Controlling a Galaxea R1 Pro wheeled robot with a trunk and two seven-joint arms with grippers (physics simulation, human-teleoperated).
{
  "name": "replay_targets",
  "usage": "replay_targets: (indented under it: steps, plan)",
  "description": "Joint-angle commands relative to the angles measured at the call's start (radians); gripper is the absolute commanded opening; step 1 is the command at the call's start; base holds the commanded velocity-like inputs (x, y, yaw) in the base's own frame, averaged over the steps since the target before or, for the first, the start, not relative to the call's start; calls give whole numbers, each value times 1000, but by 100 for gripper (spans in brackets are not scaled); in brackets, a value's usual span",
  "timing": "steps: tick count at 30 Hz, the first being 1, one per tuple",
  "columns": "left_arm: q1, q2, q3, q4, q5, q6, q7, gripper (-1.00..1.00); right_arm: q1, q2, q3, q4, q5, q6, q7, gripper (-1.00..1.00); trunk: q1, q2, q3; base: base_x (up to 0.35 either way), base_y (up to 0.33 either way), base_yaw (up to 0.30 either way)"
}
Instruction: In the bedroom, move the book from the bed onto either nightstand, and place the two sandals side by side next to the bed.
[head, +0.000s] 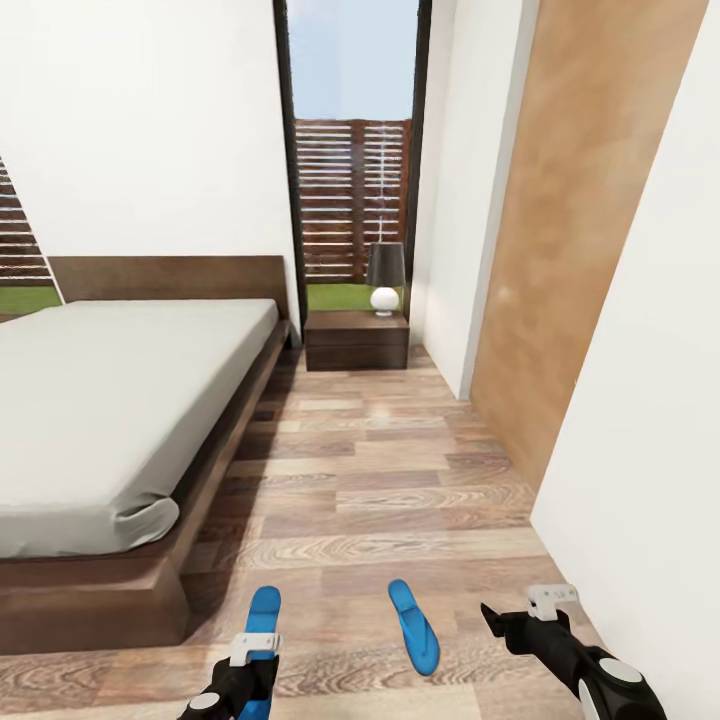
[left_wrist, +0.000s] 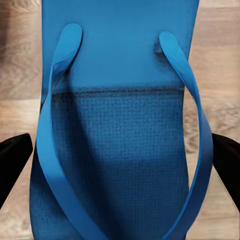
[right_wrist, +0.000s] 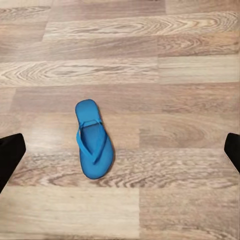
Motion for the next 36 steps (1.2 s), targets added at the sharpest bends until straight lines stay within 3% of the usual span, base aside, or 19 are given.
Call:
replay_targets:
  steps: [1,26,34,36]
  plan:
    - [-1,0,0,1,0,-4,0,-100,-1,0,-2,-1,10,3,9,100,0,0,-1,241,-21,1]
    - [-1,0,0,1,0,-4,0,-100,-1,0,1,10,11,3,10,100,0,0,-1,216,-35,0]
    - [-1,0,0,1,2,-5,0,-100,-1,-3,42,48,12,2,2,100,0,0,-1,80,-64,0]
    - [-1,0,0,1,2,-5,0,-100,-2,-4,64,107,13,2,-4,100,0,0,-1,21,-17,0]
